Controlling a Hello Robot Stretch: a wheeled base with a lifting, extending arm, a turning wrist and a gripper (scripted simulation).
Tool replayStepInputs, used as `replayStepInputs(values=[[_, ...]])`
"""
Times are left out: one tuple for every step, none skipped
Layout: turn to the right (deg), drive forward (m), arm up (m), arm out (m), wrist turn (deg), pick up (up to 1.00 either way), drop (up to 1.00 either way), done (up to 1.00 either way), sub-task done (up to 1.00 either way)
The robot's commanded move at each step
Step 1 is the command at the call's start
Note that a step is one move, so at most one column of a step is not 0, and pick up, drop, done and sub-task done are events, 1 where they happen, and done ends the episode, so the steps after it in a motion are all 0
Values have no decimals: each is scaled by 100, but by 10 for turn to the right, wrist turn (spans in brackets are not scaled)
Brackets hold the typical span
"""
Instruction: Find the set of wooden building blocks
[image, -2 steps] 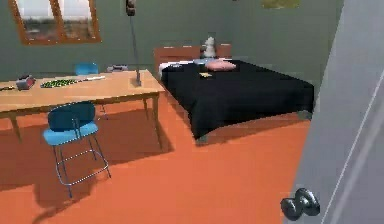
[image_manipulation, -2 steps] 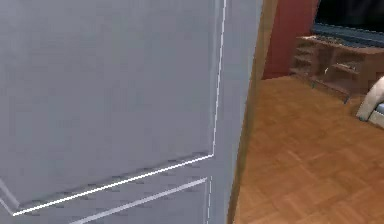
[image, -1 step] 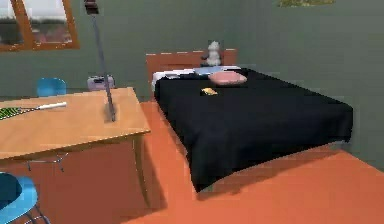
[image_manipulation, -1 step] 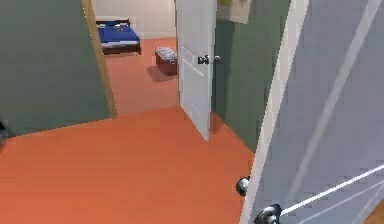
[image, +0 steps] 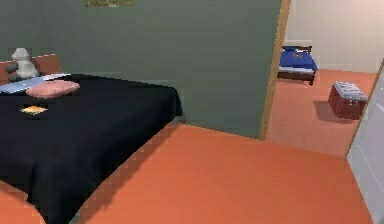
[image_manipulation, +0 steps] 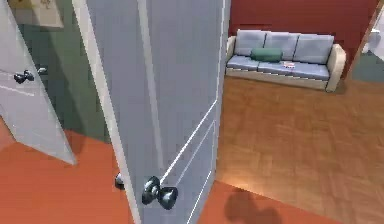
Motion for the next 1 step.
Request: replayStepInputs(values=[[0,55,0,0,0,0,0,0,0]])
